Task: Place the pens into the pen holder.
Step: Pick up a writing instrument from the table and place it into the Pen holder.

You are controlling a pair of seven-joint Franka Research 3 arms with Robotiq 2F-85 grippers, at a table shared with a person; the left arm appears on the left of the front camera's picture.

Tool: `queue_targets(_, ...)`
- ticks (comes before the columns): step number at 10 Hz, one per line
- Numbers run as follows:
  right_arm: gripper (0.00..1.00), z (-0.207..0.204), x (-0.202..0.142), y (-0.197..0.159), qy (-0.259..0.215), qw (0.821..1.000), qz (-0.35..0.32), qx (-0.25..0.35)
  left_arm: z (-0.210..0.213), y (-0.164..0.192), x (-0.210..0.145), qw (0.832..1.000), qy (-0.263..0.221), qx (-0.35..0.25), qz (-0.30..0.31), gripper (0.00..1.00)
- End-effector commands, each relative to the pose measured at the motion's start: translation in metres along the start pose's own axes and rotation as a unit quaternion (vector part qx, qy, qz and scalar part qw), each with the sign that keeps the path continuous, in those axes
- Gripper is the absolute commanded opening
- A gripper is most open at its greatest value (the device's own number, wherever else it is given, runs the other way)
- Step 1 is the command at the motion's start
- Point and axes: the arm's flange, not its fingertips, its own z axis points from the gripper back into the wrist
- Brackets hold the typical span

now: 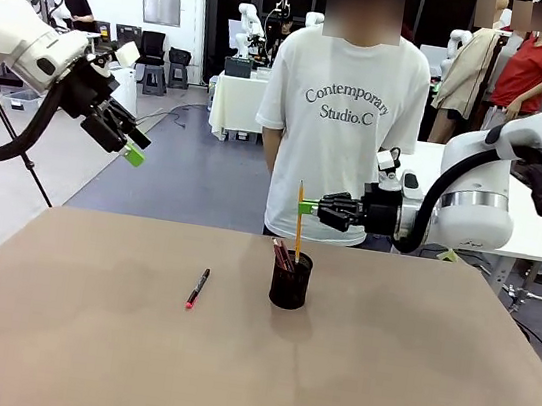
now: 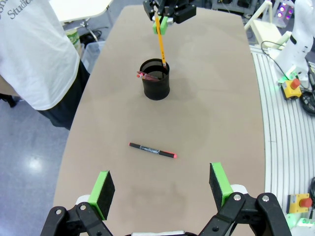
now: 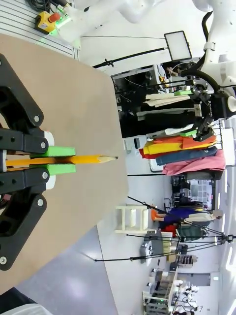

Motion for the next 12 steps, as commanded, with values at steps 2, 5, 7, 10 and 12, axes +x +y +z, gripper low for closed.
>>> queue_targets(2,0.0,-0.003,-0.014,-0.012,-0.01,1.0,0.025,-0.007,0.002,-0.001,-0.001,1.0,0.0,0.002,0.0,1.0)
queue_targets(5,0.0,-0.003,-0.027,-0.022,-0.009,0.999,0.035,-0.013,0.002,-0.001,-0.001,1.0,0.0,0.002,0.0,1.0)
queue_targets(7,0.02,-0.002,-0.034,-0.03,-0.006,0.999,0.043,-0.02,0.002,-0.001,-0.001,1.0,0.0,0.002,0.0,1.0)
queue_targets(10,0.59,0.0,-0.034,-0.033,0.003,0.998,0.051,-0.024,0.002,-0.001,-0.001,1.0,0.0,0.002,0.0,1.0)
queue_targets(12,0.97,0.006,-0.029,-0.035,0.002,0.999,0.049,-0.018,0.002,-0.001,-0.001,1.0,0.0,0.002,0.0,1.0)
